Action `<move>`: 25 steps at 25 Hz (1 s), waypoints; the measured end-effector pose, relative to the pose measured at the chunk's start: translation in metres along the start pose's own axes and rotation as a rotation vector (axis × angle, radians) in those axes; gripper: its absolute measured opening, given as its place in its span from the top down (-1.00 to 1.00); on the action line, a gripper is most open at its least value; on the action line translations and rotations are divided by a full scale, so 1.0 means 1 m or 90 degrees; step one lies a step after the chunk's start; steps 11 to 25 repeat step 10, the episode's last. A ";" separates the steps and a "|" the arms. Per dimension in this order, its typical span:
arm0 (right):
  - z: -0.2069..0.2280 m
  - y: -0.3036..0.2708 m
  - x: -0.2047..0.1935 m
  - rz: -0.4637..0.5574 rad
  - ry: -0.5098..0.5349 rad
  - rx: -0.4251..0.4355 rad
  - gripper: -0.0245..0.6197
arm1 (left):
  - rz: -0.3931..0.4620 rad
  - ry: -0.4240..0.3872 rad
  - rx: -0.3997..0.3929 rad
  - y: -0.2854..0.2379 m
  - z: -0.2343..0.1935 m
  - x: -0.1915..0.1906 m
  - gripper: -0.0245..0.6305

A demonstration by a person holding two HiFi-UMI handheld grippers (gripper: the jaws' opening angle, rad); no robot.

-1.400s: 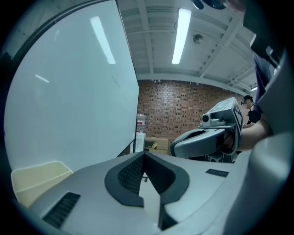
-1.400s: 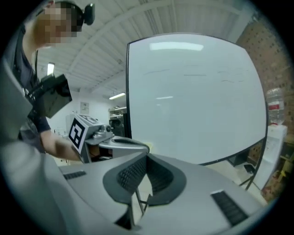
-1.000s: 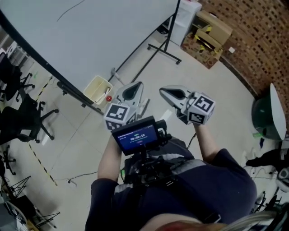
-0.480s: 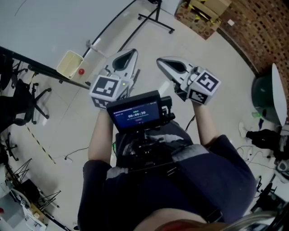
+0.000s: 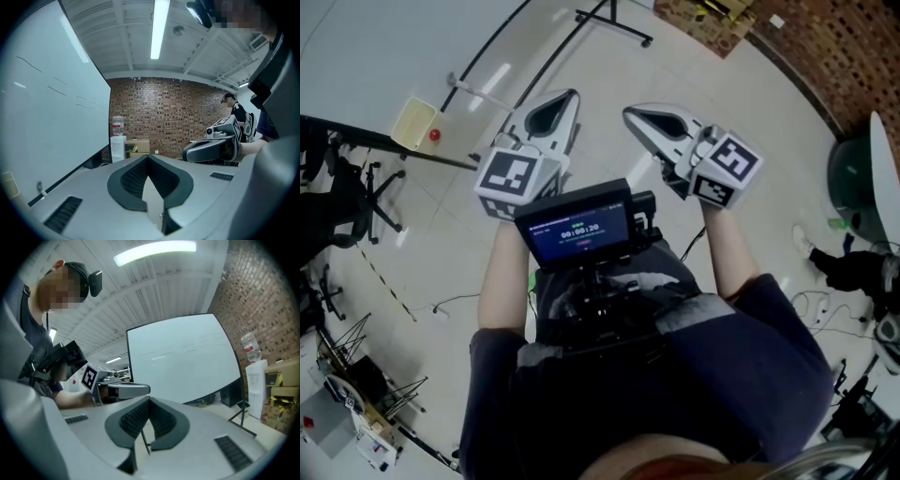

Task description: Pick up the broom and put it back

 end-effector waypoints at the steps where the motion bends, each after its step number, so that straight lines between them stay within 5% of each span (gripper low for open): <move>1: 0.001 0.003 -0.002 -0.004 -0.002 0.005 0.90 | -0.004 0.000 0.006 0.001 0.004 0.000 0.90; 10: -0.010 -0.009 -0.016 -0.035 -0.002 0.065 0.90 | -0.035 0.021 0.055 0.025 0.008 -0.019 0.90; 25: -0.010 -0.009 -0.016 -0.035 -0.002 0.065 0.90 | -0.035 0.021 0.055 0.025 0.008 -0.019 0.90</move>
Point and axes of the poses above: the fingertips, and each gripper's own axes: y backward along the fingers, z to its right, x out of its top, the point moved 4 cm from there along y, backward along the fingers, and after that the axes turned 15 degrees about -y, right-handed, at the moved point
